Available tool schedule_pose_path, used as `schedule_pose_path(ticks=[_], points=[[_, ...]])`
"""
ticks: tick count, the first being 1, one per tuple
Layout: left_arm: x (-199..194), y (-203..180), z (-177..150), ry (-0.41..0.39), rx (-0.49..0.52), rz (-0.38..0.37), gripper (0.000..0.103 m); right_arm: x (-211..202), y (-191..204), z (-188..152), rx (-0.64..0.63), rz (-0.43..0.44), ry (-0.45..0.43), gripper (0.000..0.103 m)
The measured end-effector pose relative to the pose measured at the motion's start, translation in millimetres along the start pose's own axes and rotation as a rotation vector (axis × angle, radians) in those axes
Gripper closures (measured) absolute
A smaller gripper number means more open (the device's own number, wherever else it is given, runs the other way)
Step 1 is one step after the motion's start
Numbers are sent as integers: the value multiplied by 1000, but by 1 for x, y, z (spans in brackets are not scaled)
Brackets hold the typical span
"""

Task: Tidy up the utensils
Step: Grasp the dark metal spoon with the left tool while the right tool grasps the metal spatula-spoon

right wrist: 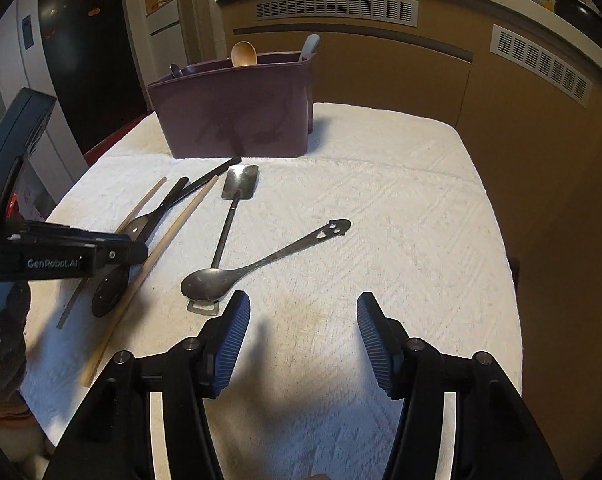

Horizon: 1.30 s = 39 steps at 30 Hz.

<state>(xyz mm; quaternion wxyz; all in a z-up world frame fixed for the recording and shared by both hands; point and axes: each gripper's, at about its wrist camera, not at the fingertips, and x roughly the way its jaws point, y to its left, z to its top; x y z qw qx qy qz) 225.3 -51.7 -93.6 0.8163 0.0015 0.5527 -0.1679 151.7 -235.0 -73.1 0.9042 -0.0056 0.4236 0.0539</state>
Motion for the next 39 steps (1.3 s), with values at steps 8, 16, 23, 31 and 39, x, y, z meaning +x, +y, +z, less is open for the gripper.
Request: schedule_pose_path(ticks=[8,16,23,31,39], points=[[14,-10,19,7,67,73,80,2,-7,-3,17,-1,4,46],[-14,0,1,-97,75,59,93,6,0,2,1,-2,17,46],[-54,29,-17,-178,15,25,93,24,16,35,-33,38,49,46],[-62,62,-22,-209,-86,11,93,81,45,94,3,84,92,46],[-58,76,-28,-209,-122,-26,93,120,65,101,-12,14,131,46]])
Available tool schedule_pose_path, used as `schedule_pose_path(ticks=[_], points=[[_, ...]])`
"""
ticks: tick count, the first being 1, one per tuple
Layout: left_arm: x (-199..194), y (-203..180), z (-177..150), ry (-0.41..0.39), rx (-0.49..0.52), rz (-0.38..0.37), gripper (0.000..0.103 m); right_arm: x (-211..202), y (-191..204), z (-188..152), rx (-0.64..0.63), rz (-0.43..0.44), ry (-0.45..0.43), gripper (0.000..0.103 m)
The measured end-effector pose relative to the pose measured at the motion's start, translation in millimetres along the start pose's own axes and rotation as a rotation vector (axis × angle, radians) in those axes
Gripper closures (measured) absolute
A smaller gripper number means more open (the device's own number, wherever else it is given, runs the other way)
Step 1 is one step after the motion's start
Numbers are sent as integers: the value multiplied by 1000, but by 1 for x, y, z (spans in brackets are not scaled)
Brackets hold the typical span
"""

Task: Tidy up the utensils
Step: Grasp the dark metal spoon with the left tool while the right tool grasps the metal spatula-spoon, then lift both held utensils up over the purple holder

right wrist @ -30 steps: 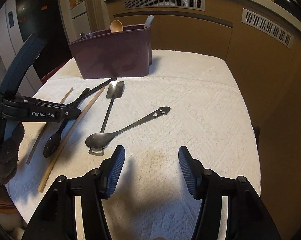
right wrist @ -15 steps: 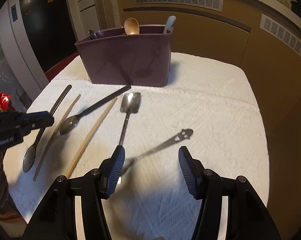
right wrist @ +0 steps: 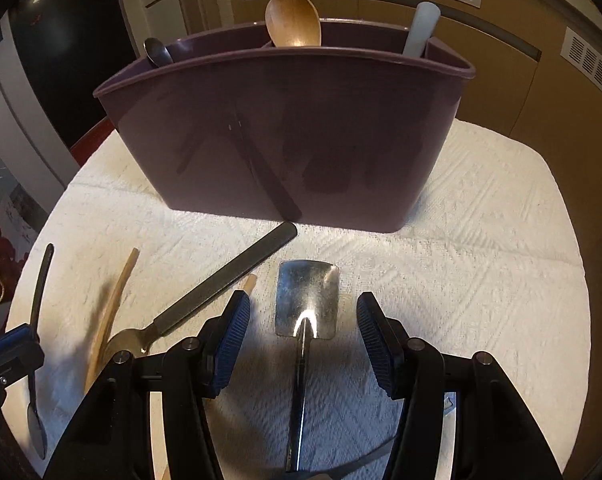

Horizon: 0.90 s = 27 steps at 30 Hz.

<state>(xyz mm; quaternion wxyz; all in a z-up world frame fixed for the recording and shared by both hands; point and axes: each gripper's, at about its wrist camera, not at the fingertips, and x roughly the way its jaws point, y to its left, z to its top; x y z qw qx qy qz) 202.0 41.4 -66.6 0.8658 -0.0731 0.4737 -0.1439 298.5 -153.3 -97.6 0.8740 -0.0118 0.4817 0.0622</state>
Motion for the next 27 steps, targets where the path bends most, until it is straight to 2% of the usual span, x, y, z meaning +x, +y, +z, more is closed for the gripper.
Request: schedule_pose_path(ticks=[6,7,9,14,21,27], points=[[1,3,-1,2,-11,-14,93,7,3,5,-19,-33,-2,47],[1,2,-1,3,-10,-14,93,7,5,5,-42,-40,-2,50],[0,0,-1,3,-7,-18,93,6,11,4,-84,-28,-4,68],[-6,-7,-4,-7,10,-31,93,-6,14,-3,-94,-13,-11,70],[-24,-26,-6,-49,58,-51,93,-64,7,-30,-92,36,-92,70],[-68,-55,8,-147,130,-71,93,-131,-2,-40,-104,72,-226,70]])
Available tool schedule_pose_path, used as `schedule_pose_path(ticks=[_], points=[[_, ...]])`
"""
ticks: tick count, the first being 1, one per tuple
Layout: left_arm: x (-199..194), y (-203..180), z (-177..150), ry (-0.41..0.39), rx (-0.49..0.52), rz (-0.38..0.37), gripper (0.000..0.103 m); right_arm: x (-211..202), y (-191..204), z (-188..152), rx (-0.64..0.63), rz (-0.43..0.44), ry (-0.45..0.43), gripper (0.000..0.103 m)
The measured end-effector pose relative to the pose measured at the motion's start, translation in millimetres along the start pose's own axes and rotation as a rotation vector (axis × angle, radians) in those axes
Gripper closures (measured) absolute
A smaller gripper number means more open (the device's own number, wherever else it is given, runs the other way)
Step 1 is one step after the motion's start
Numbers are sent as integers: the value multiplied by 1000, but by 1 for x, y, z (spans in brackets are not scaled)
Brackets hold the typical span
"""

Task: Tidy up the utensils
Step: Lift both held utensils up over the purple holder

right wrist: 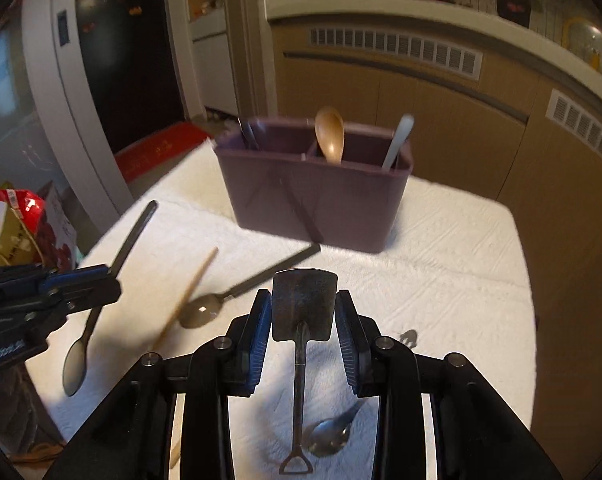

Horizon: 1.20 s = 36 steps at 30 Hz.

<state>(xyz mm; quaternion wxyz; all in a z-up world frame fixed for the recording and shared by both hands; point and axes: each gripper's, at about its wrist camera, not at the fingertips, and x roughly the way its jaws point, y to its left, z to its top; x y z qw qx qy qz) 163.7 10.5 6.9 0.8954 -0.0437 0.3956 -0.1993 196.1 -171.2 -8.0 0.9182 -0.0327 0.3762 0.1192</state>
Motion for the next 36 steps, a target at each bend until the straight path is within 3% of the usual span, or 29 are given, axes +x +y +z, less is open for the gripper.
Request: schedule_pose_path(ticks=[10,14,17,23,27,36], points=[[-76,-46,75,-261,142,-16,93,-107,7,58,-54,-25,-262,70],[-100,-60,109,-409,191,9,93,-133,7,88,-83,-64,-361,70],[-101,-63,128,-463,185,4,93,-144,5,110,-86,-86,-423,70],[-67,-61,162,-494,156,-12,93,-124,-15,150,-35,-76,-455,70],[-25,-50,182,-476,117,-13,93,-94,-30,172,-9,-58,-467,70],[62,-18,192,-479,72,56,93,2,-51,190,32,-26,-435,70]])
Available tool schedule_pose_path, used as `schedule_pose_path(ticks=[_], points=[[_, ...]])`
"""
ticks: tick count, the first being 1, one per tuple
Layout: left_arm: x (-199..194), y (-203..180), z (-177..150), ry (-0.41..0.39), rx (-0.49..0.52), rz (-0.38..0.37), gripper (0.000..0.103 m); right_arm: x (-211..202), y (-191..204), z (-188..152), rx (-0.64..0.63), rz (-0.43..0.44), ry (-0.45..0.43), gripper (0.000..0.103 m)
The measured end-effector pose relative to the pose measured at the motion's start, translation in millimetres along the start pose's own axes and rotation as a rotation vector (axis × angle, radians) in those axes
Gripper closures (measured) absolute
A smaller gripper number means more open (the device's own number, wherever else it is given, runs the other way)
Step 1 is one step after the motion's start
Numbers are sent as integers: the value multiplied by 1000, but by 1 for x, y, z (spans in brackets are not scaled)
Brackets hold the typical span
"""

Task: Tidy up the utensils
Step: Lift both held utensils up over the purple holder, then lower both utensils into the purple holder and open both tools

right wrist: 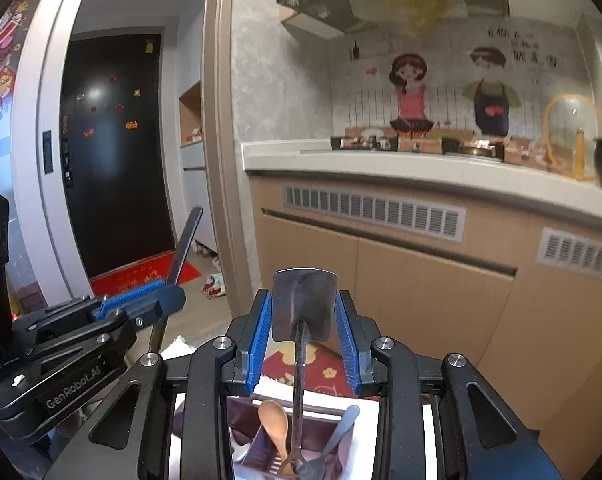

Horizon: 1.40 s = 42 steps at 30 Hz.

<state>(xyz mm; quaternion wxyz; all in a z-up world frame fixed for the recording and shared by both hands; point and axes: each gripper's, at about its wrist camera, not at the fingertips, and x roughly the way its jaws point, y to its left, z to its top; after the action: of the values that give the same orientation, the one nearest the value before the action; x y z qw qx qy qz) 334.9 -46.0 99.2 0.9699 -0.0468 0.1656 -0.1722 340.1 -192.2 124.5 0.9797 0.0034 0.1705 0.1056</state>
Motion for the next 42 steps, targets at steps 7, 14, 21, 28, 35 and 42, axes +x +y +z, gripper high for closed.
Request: schedule_pose_path(ticks=[7,14,21,28,35,42], points=[[35,14,-42,-1,24,68,93,53,-6,-39,-11,-7,64,70],[54,19,-83,132,33,82,93,77,-10,-84,-4,15,190,71],[52,32,-100,270,-45,46,58,82,-15,-109,30,22,323,68],[15,40,-87,281,-100,83,52,42,-23,-109,56,-10,297,49],[-32,55,-100,375,-165,75,45,-9,-11,-121,19,-33,321,44],[-62,56,-153,529,-119,34,41,-40,5,-167,-4,-32,429,43]])
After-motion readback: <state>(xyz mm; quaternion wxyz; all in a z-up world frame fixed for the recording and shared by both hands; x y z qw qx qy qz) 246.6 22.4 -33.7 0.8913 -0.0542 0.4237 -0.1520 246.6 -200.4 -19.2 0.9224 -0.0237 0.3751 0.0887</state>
